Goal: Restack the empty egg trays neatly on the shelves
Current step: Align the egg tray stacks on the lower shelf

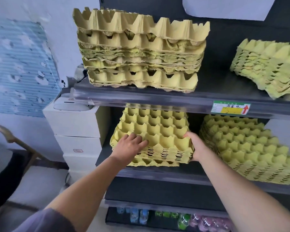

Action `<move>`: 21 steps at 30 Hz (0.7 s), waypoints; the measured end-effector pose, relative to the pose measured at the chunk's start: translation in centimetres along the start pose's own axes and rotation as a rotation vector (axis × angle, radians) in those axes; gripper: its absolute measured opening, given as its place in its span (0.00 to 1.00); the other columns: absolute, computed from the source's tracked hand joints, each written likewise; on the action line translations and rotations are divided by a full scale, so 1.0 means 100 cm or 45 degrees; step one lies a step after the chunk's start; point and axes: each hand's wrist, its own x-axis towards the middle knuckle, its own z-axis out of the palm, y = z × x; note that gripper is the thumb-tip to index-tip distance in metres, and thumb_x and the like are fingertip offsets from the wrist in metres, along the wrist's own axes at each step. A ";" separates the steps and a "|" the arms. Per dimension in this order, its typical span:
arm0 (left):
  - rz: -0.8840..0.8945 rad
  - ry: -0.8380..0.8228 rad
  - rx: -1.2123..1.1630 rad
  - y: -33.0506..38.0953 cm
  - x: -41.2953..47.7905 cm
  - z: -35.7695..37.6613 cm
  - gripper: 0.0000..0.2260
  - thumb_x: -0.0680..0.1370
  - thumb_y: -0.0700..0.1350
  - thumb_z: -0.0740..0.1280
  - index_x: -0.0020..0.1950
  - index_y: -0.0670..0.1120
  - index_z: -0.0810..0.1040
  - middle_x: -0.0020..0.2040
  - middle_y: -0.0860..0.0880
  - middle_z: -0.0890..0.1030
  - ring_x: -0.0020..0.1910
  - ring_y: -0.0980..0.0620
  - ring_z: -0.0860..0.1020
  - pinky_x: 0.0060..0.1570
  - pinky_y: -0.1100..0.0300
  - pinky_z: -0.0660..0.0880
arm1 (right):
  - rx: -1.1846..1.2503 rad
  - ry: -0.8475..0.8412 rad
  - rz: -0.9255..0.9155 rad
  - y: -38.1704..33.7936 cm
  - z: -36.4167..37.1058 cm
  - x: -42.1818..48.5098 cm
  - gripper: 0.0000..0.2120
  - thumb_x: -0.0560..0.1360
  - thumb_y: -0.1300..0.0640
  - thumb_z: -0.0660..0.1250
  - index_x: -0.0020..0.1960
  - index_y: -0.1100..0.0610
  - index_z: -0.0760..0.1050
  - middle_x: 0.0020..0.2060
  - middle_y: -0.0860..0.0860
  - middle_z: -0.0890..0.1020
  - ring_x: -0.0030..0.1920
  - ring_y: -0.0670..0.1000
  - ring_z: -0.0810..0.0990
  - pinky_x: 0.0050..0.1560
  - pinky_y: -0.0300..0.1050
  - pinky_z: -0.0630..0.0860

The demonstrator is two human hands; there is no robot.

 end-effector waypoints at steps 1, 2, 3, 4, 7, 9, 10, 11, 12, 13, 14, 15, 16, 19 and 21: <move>-0.014 -0.023 0.004 0.003 -0.001 0.002 0.34 0.53 0.35 0.79 0.53 0.49 0.69 0.38 0.50 0.77 0.37 0.48 0.77 0.31 0.58 0.73 | 0.004 -0.002 -0.020 -0.001 0.000 0.008 0.31 0.53 0.50 0.72 0.55 0.57 0.79 0.52 0.62 0.82 0.51 0.64 0.82 0.51 0.68 0.74; -0.027 -0.050 0.001 0.006 -0.002 0.004 0.34 0.53 0.35 0.79 0.54 0.49 0.69 0.38 0.50 0.77 0.37 0.48 0.76 0.31 0.57 0.73 | 0.005 -0.011 -0.037 -0.004 0.001 0.011 0.32 0.50 0.50 0.72 0.54 0.58 0.79 0.51 0.62 0.83 0.50 0.64 0.82 0.52 0.66 0.75; -0.045 -0.082 0.004 0.009 -0.004 0.007 0.34 0.53 0.35 0.79 0.54 0.50 0.69 0.39 0.50 0.77 0.37 0.48 0.76 0.31 0.57 0.74 | 0.000 -0.030 -0.047 -0.006 0.002 0.019 0.33 0.48 0.50 0.73 0.53 0.57 0.79 0.51 0.62 0.83 0.50 0.63 0.82 0.52 0.65 0.76; -0.071 -0.112 0.003 0.011 -0.005 0.011 0.35 0.53 0.34 0.79 0.54 0.50 0.69 0.39 0.50 0.77 0.37 0.48 0.76 0.31 0.57 0.74 | -0.010 -0.046 -0.059 -0.005 0.003 0.028 0.34 0.47 0.49 0.73 0.53 0.57 0.80 0.51 0.61 0.83 0.50 0.63 0.82 0.53 0.65 0.76; -0.168 -0.169 -0.007 0.015 -0.004 0.016 0.33 0.56 0.35 0.78 0.57 0.50 0.69 0.40 0.51 0.77 0.40 0.48 0.76 0.35 0.57 0.74 | -0.004 -0.088 -0.099 0.005 0.004 0.069 0.35 0.48 0.45 0.73 0.54 0.55 0.79 0.51 0.61 0.83 0.50 0.62 0.82 0.54 0.65 0.77; -0.205 -0.246 -0.006 0.017 0.000 0.017 0.28 0.66 0.36 0.74 0.62 0.50 0.69 0.47 0.50 0.78 0.47 0.47 0.75 0.44 0.55 0.73 | -0.029 -0.098 -0.065 0.008 0.009 0.055 0.36 0.52 0.41 0.75 0.57 0.54 0.76 0.51 0.59 0.82 0.51 0.60 0.81 0.54 0.62 0.77; -0.214 -0.285 -0.009 0.017 0.000 0.018 0.26 0.69 0.36 0.71 0.64 0.50 0.69 0.50 0.49 0.77 0.50 0.46 0.75 0.47 0.55 0.72 | -0.067 -0.111 -0.054 0.010 0.012 0.043 0.32 0.58 0.41 0.76 0.58 0.54 0.74 0.51 0.58 0.82 0.51 0.59 0.81 0.53 0.58 0.78; -0.221 -0.308 -0.004 0.017 -0.001 0.019 0.25 0.69 0.35 0.71 0.63 0.50 0.70 0.50 0.50 0.78 0.50 0.46 0.75 0.46 0.55 0.72 | -0.109 -0.136 -0.067 0.012 0.014 0.033 0.27 0.64 0.45 0.75 0.59 0.53 0.73 0.51 0.57 0.81 0.50 0.58 0.80 0.50 0.55 0.78; -0.217 -0.334 0.023 0.016 -0.002 0.021 0.25 0.66 0.35 0.73 0.61 0.50 0.73 0.48 0.50 0.78 0.48 0.47 0.75 0.43 0.55 0.73 | -0.134 -0.161 -0.094 0.014 0.016 0.027 0.22 0.69 0.49 0.74 0.59 0.54 0.71 0.50 0.56 0.80 0.49 0.57 0.80 0.48 0.53 0.78; -0.209 -0.336 0.053 0.015 -0.005 0.026 0.26 0.62 0.36 0.76 0.58 0.50 0.75 0.44 0.51 0.79 0.44 0.47 0.76 0.39 0.56 0.73 | -0.151 -0.175 -0.123 0.016 0.016 0.026 0.19 0.72 0.53 0.72 0.59 0.54 0.71 0.50 0.56 0.80 0.48 0.56 0.80 0.46 0.51 0.78; -0.207 -0.321 0.063 0.014 -0.006 0.031 0.28 0.58 0.36 0.78 0.55 0.50 0.76 0.42 0.51 0.79 0.41 0.48 0.77 0.36 0.56 0.73 | -0.160 -0.186 -0.150 0.017 0.016 0.027 0.17 0.73 0.56 0.71 0.59 0.55 0.71 0.50 0.56 0.80 0.47 0.55 0.80 0.45 0.50 0.78; -0.214 -0.312 0.056 0.013 -0.006 0.032 0.28 0.57 0.37 0.79 0.54 0.51 0.76 0.40 0.51 0.78 0.40 0.48 0.77 0.35 0.56 0.73 | -0.149 -0.191 -0.173 0.018 0.016 0.031 0.16 0.73 0.58 0.70 0.59 0.55 0.71 0.49 0.55 0.80 0.46 0.54 0.80 0.43 0.48 0.78; -0.216 -0.326 0.036 0.013 -0.006 0.032 0.28 0.58 0.37 0.78 0.55 0.51 0.75 0.42 0.51 0.78 0.42 0.47 0.77 0.37 0.55 0.73 | -0.131 -0.187 -0.197 0.019 0.017 0.034 0.16 0.73 0.59 0.70 0.59 0.54 0.71 0.48 0.54 0.80 0.46 0.53 0.79 0.41 0.47 0.77; -0.264 -0.401 0.001 0.016 -0.005 0.035 0.23 0.75 0.39 0.66 0.67 0.52 0.64 0.59 0.49 0.73 0.59 0.46 0.70 0.56 0.53 0.67 | -0.193 -0.110 -0.222 0.023 0.022 0.042 0.18 0.72 0.57 0.70 0.60 0.54 0.71 0.51 0.55 0.79 0.49 0.56 0.80 0.50 0.54 0.79; -0.292 -0.437 -0.029 0.018 -0.003 0.039 0.21 0.78 0.41 0.62 0.69 0.52 0.61 0.64 0.48 0.69 0.64 0.46 0.66 0.61 0.52 0.63 | -0.278 -0.029 -0.240 0.023 0.025 0.044 0.20 0.72 0.56 0.69 0.62 0.54 0.71 0.55 0.57 0.79 0.52 0.58 0.79 0.56 0.58 0.77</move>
